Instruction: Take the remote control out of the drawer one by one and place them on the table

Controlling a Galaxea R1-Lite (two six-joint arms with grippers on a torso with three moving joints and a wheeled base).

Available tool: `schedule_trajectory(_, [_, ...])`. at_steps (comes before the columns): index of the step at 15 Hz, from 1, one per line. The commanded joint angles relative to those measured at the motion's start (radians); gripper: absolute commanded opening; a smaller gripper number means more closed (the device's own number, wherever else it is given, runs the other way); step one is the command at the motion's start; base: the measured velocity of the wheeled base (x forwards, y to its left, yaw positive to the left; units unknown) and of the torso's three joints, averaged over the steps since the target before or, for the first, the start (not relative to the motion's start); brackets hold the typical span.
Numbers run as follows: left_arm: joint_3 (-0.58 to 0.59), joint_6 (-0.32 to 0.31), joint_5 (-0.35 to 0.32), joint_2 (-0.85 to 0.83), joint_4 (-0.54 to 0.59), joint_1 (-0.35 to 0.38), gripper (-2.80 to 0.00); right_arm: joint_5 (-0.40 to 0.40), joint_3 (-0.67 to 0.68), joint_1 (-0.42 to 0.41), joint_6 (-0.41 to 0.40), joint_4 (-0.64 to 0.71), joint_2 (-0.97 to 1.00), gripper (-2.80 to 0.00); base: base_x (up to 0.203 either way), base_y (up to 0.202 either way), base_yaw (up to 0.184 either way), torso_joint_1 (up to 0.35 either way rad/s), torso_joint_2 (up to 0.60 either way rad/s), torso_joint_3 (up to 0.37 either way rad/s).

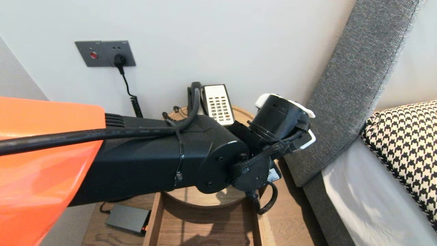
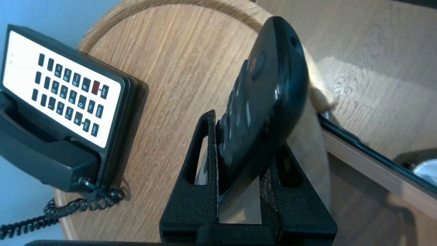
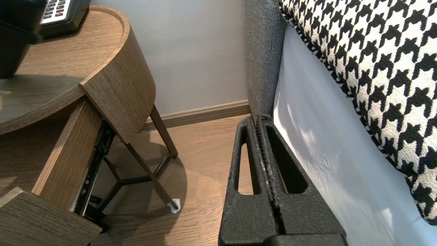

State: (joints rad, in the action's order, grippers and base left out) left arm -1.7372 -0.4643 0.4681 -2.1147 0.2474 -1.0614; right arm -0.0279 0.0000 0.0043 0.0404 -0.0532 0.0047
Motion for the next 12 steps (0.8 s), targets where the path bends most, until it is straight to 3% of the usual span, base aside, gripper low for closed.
schedule_trajectory(1, [-0.005,0.0,0.006,-0.036,-0.034,0.016,-2.8,0.0,0.026,0.0,0.0,0.0,0.001,-2.8,0.0,0.0,0.0,0.0,0.0,0.0])
schedule_trajectory(5, [-0.036,0.004,0.009,-0.068,-0.097,0.021,-2.8,0.0,0.026,0.001,0.001,0.0,0.001,-2.8,0.0,0.0,0.0,0.0,0.0,0.0])
schedule_trajectory(12, [-0.066,0.006,0.015,-0.107,-0.095,0.036,-2.8,0.0,0.026,0.0,0.001,0.0,0.001,-2.8,0.0,0.0,0.0,0.0,0.0,0.0])
